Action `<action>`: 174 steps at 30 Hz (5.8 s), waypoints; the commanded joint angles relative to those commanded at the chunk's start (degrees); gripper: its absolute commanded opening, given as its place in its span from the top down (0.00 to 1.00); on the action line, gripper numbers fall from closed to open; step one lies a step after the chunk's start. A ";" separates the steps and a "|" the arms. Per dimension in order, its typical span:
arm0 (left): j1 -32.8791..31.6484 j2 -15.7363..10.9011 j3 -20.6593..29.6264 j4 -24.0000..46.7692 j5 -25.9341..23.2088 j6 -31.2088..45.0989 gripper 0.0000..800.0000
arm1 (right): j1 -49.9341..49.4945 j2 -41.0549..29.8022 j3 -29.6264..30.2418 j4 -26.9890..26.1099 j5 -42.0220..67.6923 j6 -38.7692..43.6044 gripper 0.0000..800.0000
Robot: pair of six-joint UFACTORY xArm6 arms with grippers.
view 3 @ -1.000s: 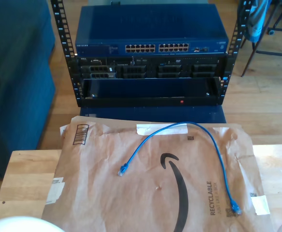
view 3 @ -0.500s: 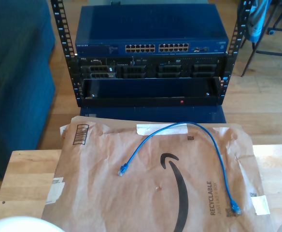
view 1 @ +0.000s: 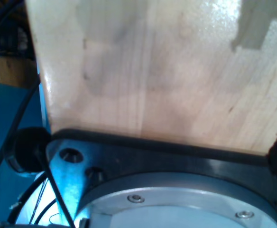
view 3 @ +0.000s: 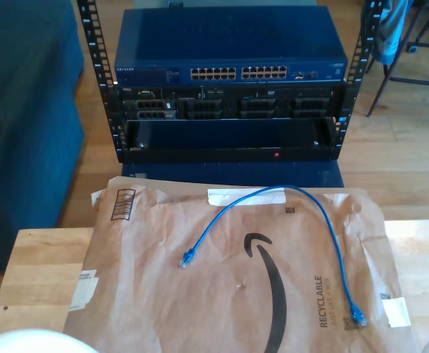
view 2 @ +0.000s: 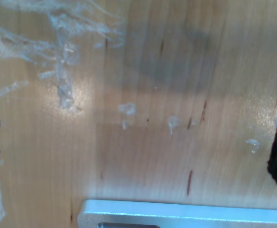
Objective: Grab the cable and plug it in
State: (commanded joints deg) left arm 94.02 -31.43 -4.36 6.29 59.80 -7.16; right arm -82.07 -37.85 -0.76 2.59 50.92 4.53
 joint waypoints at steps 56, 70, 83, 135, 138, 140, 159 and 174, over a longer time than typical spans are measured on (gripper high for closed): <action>-32.18 -1.05 -32.00 -5.80 31.38 -21.01 0.00 | 37.19 10.20 -45.01 0.79 29.10 29.36 0.01; -44.48 0.00 -36.04 -11.34 31.56 -22.77 0.00 | 73.32 14.07 -56.00 0.79 29.98 43.78 0.01; -46.95 2.55 -37.54 -13.01 31.38 -23.56 0.00 | 93.27 30.77 -74.99 1.23 29.89 50.02 0.01; -52.48 4.75 -37.45 -15.03 31.03 -28.84 0.00 | 114.81 58.55 -75.52 0.79 8.88 62.15 0.01; -52.48 4.75 -37.45 -15.03 31.03 -28.84 0.00 | 114.73 59.25 -75.25 0.88 7.38 62.24 0.01; -52.48 4.75 -37.45 -15.12 31.03 -28.84 0.00 | 114.81 59.43 -75.34 0.88 7.21 62.24 0.01; -52.57 5.10 -37.45 -15.12 31.03 -28.92 0.00 | 114.81 62.51 -73.49 1.05 4.40 64.26 0.34; -52.57 5.98 -37.27 -15.12 31.03 -28.92 0.00 | 114.73 62.07 -73.76 1.23 4.40 66.02 0.70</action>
State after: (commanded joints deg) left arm 41.45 -25.45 -41.64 -8.84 90.84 -36.09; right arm 32.66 24.22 -74.52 3.82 55.32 70.55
